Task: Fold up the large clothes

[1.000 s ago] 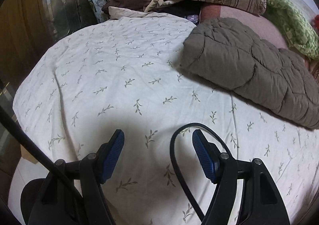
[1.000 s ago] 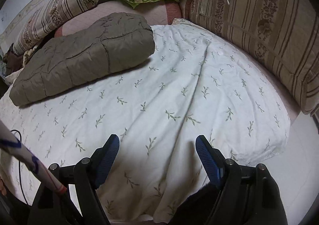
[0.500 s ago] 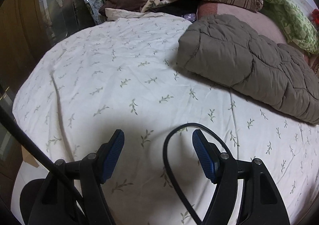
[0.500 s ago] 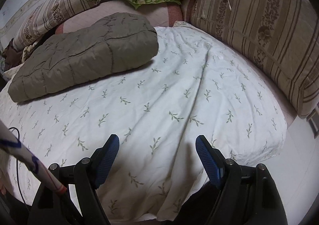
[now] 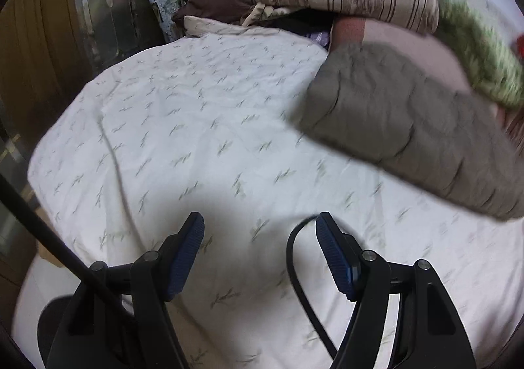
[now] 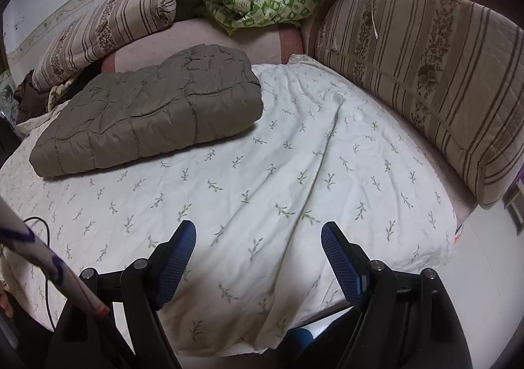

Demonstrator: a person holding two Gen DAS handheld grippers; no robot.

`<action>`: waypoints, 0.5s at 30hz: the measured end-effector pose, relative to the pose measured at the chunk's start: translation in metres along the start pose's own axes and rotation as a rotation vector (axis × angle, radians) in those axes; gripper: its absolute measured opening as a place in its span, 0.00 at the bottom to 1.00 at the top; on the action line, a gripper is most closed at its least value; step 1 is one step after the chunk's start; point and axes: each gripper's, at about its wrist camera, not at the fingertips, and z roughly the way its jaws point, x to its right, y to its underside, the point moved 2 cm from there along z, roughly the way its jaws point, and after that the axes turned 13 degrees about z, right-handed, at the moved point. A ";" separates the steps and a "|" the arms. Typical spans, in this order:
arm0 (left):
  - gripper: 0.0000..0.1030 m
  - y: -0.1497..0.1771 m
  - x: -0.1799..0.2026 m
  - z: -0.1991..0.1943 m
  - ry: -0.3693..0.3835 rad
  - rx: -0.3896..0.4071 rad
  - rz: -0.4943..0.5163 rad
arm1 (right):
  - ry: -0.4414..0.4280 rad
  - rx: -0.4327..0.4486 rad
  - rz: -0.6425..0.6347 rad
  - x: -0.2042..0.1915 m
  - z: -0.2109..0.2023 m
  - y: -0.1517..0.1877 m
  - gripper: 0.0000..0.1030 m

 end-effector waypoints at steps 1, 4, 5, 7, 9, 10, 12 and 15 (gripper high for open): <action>0.68 -0.013 -0.001 -0.001 0.011 0.003 0.004 | -0.001 -0.004 0.004 0.001 0.003 -0.005 0.80; 0.68 -0.043 -0.002 0.001 -0.008 0.006 0.017 | 0.003 -0.006 0.009 0.000 0.016 -0.026 0.80; 0.68 -0.059 -0.002 0.003 -0.012 0.010 0.021 | 0.006 0.003 0.007 -0.004 0.020 -0.035 0.80; 0.68 -0.078 0.001 0.008 -0.006 0.022 0.025 | -0.003 0.026 -0.002 -0.013 0.028 -0.053 0.80; 0.68 -0.102 0.009 0.018 -0.006 0.039 0.036 | 0.000 0.057 -0.016 -0.026 0.041 -0.071 0.80; 0.68 -0.111 0.013 0.023 -0.007 0.043 0.046 | 0.005 0.069 -0.017 -0.033 0.049 -0.080 0.80; 0.68 -0.131 0.025 0.041 -0.014 0.054 0.067 | 0.004 0.076 -0.012 -0.050 0.071 -0.098 0.80; 0.68 -0.151 0.041 0.072 -0.024 0.060 0.109 | 0.002 0.078 -0.008 -0.072 0.106 -0.121 0.80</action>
